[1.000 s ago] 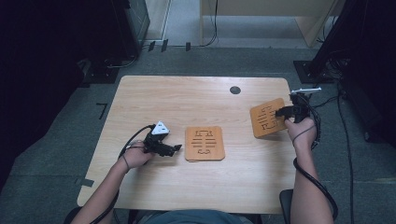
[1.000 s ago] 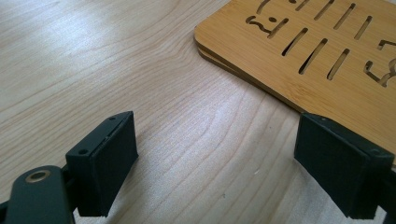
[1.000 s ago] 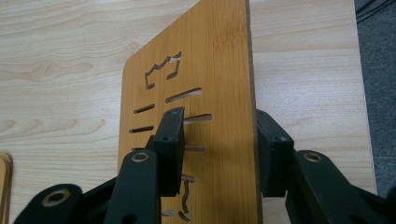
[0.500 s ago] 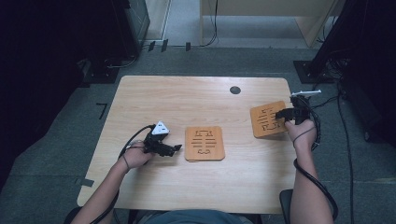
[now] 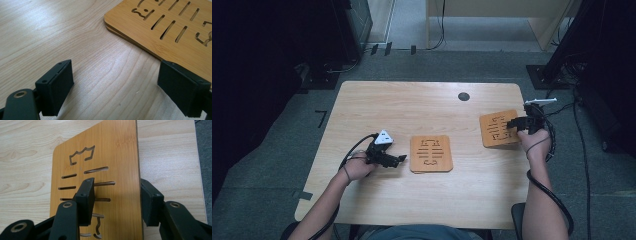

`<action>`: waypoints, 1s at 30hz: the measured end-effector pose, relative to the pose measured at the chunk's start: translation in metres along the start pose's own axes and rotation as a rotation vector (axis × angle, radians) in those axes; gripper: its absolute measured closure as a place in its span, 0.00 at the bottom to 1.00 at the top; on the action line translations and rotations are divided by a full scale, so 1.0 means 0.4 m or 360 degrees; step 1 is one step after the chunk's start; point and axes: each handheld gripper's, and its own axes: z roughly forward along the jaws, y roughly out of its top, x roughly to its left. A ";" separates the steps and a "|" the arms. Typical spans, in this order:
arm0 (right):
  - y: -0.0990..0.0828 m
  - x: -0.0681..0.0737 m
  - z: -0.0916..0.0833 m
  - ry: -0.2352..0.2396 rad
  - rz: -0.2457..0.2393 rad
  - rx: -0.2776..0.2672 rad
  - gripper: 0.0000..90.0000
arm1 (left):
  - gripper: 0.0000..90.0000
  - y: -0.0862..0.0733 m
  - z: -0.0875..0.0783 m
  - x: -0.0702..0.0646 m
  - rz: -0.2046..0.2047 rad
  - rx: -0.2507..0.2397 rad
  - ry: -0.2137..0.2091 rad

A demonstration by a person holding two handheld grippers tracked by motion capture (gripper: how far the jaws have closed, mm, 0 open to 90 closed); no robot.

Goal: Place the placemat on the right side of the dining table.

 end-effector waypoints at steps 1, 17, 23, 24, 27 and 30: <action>0.000 0.001 0.000 0.0000 -0.0009 -0.0005 0.58 | 0.14 0.000 0.000 0.001 -0.0005 -0.0003 -0.0004; -0.001 -0.012 0.017 0.0020 0.0018 0.0012 0.56 | 0.14 0.000 0.000 0.000 -0.0006 -0.0002 0.0003; -0.001 -0.017 0.021 0.0024 0.0029 0.0014 0.56 | 0.14 0.000 0.000 0.000 -0.0006 -0.0003 0.0002; -0.001 -0.017 0.021 0.0024 0.0027 0.0013 0.56 | 0.14 0.000 0.000 0.000 -0.0006 -0.0003 0.0002; -0.002 -0.021 0.024 0.0030 0.0032 0.0018 0.56 | 0.14 0.000 0.000 0.000 -0.0007 -0.0003 0.0002; -0.004 -0.027 0.029 0.0031 0.0047 0.0029 0.55 | 0.14 0.000 0.000 0.000 -0.0007 -0.0003 0.0002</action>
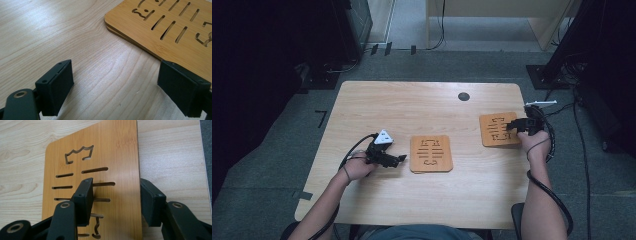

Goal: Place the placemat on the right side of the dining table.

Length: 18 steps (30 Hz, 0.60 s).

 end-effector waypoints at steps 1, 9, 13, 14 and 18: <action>-0.001 -0.001 0.001 0.0001 -0.0002 -0.0001 0.55 | 0.14 0.000 0.000 0.000 0.0003 0.0003 0.0001; -0.003 -0.013 0.011 0.0036 0.0037 0.0009 0.55 | 0.14 0.000 0.000 0.000 0.0003 0.0003 0.0001; -0.005 -0.016 0.016 0.0028 0.0043 0.0021 0.54 | 0.14 0.000 0.000 0.000 0.0005 0.0004 0.0000; -0.005 -0.016 0.017 0.0024 0.0040 0.0024 0.53 | 0.14 0.000 0.000 0.000 0.0006 0.0004 0.0001; -0.006 -0.016 0.021 0.0002 0.0027 0.0024 0.53 | 0.14 0.000 0.000 0.000 0.0005 0.0004 0.0001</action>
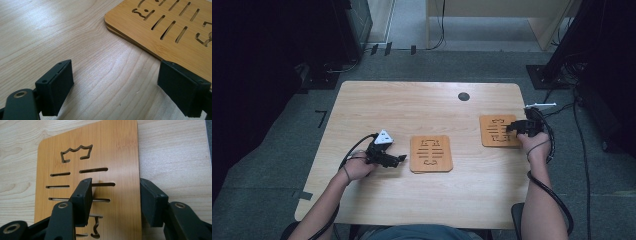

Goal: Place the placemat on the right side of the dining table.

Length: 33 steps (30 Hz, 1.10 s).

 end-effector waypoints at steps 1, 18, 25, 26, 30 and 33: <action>0.000 0.000 0.000 -0.0003 0.0000 -0.0001 0.53 | 0.14 0.000 0.000 0.000 0.0000 0.0000 0.0000; 0.000 0.028 -0.007 0.0008 -0.0057 -0.0018 0.49 | 0.14 0.000 0.000 0.000 -0.0004 -0.0003 0.0000; -0.002 0.051 -0.002 0.0056 -0.0100 -0.0005 0.46 | 0.14 0.000 0.000 0.000 0.0001 0.0001 0.0000; -0.002 0.053 -0.001 0.0060 -0.0100 0.0000 0.46 | 0.14 0.000 0.000 0.000 -0.0005 -0.0002 0.0000; -0.006 0.061 0.001 0.0081 -0.0111 0.0003 0.43 | 0.14 0.000 0.000 0.000 -0.0006 -0.0002 0.0001; -0.008 0.068 0.002 0.0082 -0.0123 0.0009 0.41 | 0.14 0.001 0.000 0.001 -0.0009 -0.0004 -0.0001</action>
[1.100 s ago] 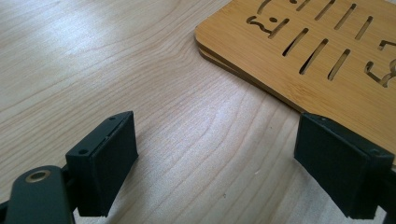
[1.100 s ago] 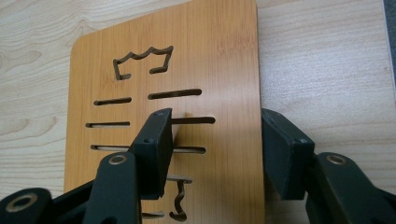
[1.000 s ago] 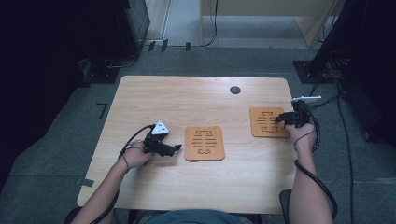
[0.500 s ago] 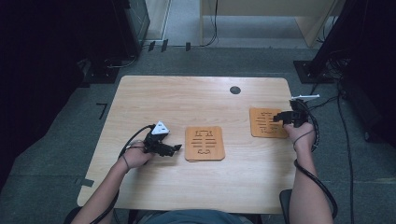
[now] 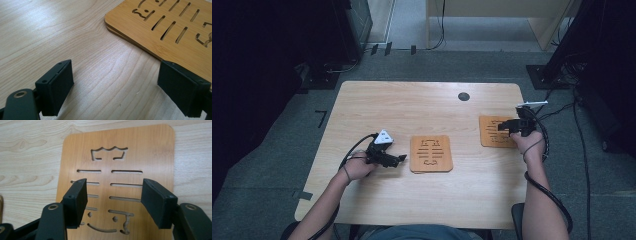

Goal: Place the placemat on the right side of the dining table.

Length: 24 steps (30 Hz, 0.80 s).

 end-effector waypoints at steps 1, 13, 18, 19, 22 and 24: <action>0.000 0.002 0.001 0.0004 -0.0001 0.0000 0.41 | 0.14 0.000 0.000 0.000 -0.0001 -0.0002 -0.0001; -0.006 0.040 0.019 -0.0012 -0.0062 0.0021 0.34 | 0.14 0.000 0.000 0.001 -0.0009 -0.0004 -0.0008; -0.006 0.053 0.020 0.0020 -0.0063 0.0029 0.32 | 0.14 0.000 0.000 0.001 -0.0005 -0.0001 -0.0006; -0.007 0.055 0.022 0.0025 -0.0069 0.0032 0.31 | 0.14 0.000 0.000 0.001 -0.0007 -0.0002 -0.0007; -0.009 0.065 0.026 0.0095 -0.0099 0.0067 0.25 | 0.14 0.000 0.000 0.001 -0.0010 -0.0004 -0.0008; -0.010 0.071 0.028 0.0088 -0.0112 0.0069 0.25 | 0.14 0.000 -0.001 0.002 -0.0009 -0.0004 -0.0008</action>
